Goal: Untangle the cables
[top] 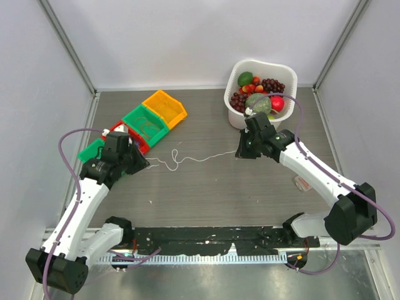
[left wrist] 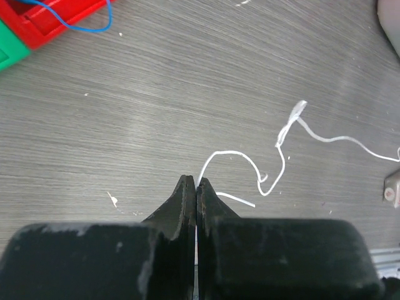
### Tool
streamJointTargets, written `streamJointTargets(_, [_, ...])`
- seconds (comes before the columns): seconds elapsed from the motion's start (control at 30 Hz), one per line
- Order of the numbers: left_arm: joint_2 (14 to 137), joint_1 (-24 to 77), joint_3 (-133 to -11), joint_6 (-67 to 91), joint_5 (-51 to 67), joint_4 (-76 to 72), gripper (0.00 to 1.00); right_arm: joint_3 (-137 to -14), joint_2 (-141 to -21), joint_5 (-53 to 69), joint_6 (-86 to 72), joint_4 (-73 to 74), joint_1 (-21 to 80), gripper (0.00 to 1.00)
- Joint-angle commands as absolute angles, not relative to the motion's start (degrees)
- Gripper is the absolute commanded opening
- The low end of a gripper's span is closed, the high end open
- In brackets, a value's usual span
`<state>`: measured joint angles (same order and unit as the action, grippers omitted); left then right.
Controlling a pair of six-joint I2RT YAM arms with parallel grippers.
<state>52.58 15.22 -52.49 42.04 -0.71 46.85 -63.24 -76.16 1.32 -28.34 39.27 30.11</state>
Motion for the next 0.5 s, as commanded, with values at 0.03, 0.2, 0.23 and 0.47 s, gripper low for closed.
streamJointTargets(0.03, [51.77,14.85,-53.35,41.13,4.48,45.00,0.00,-63.28,-74.27,3.34,-27.42,38.94,29.88,0.01])
streamJointTargets(0.2, [50.63,14.94,-54.58,39.56,0.89,47.54,0.00,-63.46,-73.22,-1.74,-26.46,40.60,29.80,0.01])
streamJointTargets(0.23, [50.28,14.94,-55.02,38.94,0.53,48.07,0.00,-63.54,-73.21,-2.98,-26.19,41.13,29.88,0.01])
streamJointTargets(0.47, [49.48,14.85,-56.78,36.04,-6.23,51.76,0.00,-63.11,-71.63,-6.13,-24.35,42.97,29.88,0.01])
